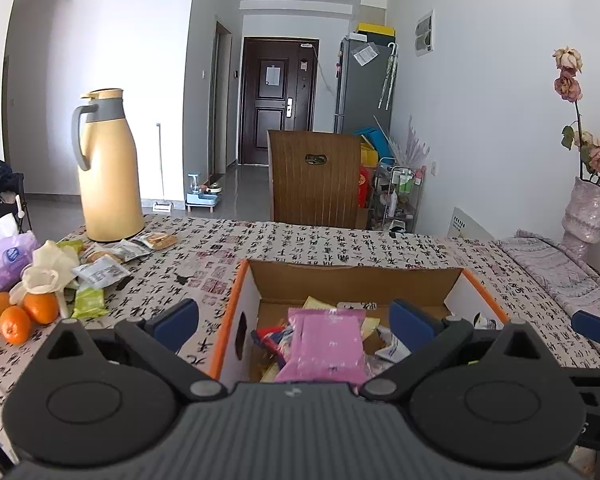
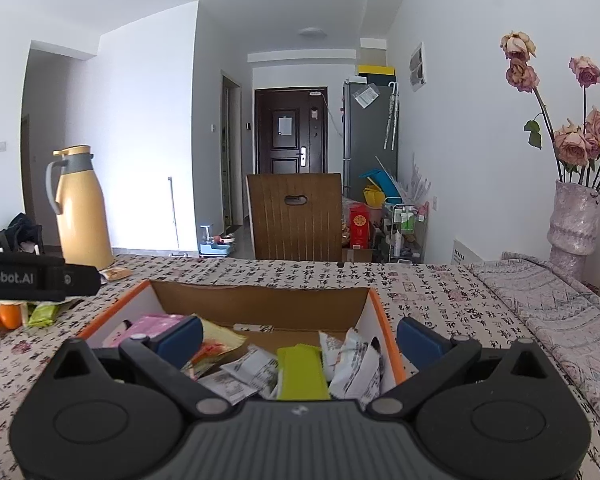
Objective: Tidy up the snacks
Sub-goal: 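Move both tools back from the box toward the snack pile, then grasp a pink 'Delicious food' packet with the right tool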
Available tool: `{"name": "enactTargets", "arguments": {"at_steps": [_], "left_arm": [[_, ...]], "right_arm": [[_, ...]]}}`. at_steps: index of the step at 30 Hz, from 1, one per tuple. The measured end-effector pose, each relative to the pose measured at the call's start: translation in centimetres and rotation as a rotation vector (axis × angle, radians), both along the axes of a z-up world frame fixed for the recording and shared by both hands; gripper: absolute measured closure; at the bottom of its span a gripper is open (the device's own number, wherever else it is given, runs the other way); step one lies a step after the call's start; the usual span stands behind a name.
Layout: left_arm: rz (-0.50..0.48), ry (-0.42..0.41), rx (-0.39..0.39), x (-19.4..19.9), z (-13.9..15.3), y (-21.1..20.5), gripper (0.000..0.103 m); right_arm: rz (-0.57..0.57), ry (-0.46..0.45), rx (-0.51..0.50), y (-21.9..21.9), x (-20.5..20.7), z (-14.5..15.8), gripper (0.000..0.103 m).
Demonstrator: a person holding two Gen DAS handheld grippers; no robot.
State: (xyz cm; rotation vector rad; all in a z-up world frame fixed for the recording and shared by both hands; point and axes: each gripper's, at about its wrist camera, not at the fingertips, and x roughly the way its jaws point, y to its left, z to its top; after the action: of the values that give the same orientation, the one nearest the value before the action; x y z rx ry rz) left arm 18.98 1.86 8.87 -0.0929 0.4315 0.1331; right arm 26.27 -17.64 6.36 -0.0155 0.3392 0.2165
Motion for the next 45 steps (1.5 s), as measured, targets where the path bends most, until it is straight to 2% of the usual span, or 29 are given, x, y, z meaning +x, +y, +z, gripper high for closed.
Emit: {"name": "enactTargets", "arguments": {"at_steps": [9,24,33,38,45], "left_arm": [[0.011,0.019,-0.010,-3.6,-0.9,1.1,0.000],[0.009,0.095,-0.014,-7.6,-4.5,3.3,0.000],[-0.003,0.140,-0.017,-8.6,-6.8,4.5,0.000],[-0.007,0.156,-0.035,-8.3,-8.2,5.1,0.000],[-0.017,0.184,-0.070,-7.5,-9.8,5.8,0.000]], "right_arm": [[0.018,0.021,0.001,0.7,-3.6,-0.6,0.000],[0.054,0.107,-0.009,2.2,-7.1,-3.5,0.000],[0.058,0.170,-0.030,2.6,-7.6,-5.3,0.000],[0.057,0.210,-0.003,2.5,-7.6,-6.1,0.000],[0.061,0.268,-0.022,2.6,-7.3,-6.8,0.000]]}}
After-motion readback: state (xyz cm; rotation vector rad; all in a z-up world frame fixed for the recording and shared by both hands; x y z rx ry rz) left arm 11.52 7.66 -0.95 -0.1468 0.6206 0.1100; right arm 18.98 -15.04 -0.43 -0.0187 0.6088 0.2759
